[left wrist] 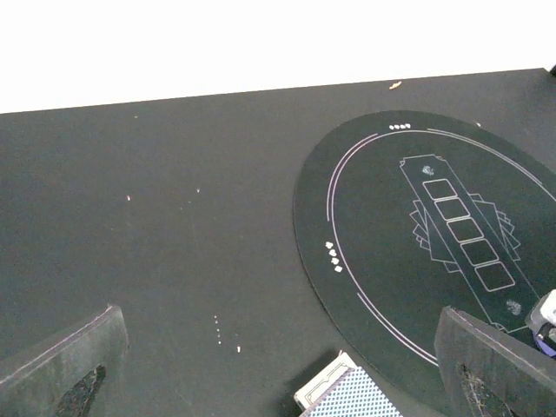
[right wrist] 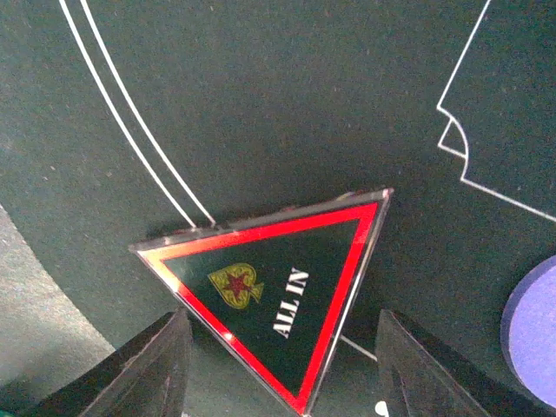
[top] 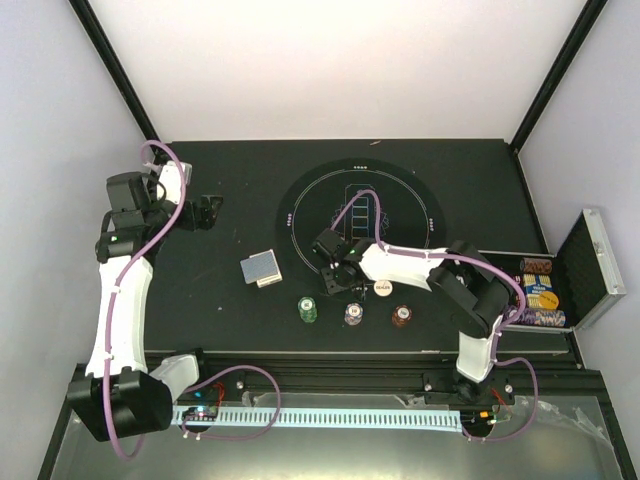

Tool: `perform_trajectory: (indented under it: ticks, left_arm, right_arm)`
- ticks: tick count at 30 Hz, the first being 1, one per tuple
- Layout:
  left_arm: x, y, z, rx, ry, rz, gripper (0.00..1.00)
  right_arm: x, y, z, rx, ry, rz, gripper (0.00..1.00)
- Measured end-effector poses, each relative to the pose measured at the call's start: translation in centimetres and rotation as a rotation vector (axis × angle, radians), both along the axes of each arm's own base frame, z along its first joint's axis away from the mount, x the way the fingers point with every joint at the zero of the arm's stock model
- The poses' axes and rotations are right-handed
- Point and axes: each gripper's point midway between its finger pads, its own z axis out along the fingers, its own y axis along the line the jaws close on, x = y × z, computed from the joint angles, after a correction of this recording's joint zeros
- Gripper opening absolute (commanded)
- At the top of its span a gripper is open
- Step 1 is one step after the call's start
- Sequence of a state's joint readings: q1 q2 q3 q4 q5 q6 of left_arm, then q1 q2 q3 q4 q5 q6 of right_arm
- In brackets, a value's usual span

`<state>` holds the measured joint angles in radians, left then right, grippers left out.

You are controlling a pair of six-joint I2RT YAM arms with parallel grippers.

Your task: Distribute texas hold em gaming equipment

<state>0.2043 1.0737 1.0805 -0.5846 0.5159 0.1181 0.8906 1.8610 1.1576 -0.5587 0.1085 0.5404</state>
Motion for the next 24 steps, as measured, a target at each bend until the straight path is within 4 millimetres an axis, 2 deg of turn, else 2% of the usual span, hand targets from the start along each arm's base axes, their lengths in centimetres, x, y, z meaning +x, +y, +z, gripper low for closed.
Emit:
perform_trajectory:
  ticks: [5, 11, 14, 17, 24]
  left_arm:
    - [0.0, -0.1, 0.2, -0.026, 0.004, 0.000, 0.99]
    - [0.2, 0.1, 0.3, -0.043, 0.012, 0.003, 0.99]
    - [0.3, 0.2, 0.0, -0.049, 0.021, 0.006, 0.99]
    - [0.3, 0.3, 0.0, -0.051, 0.025, 0.010, 0.99]
    - [0.2, 0.6, -0.3, -0.057, 0.039, 0.015, 0.99]
  right_arm:
    - [-0.3, -0.2, -0.2, -0.006, 0.009, 0.011, 0.54]
    - [-0.4, -0.2, -0.3, -0.015, 0.011, 0.023, 0.39]
    - [-0.2, 0.0, -0.3, -0.028, 0.015, 0.029, 0.37]
    - [0.7, 0.8, -0.3, -0.039, 0.012, 0.037, 0.36]
    - [4.4, 4.6, -0.2, -0.052, -0.039, 0.078, 0.34]
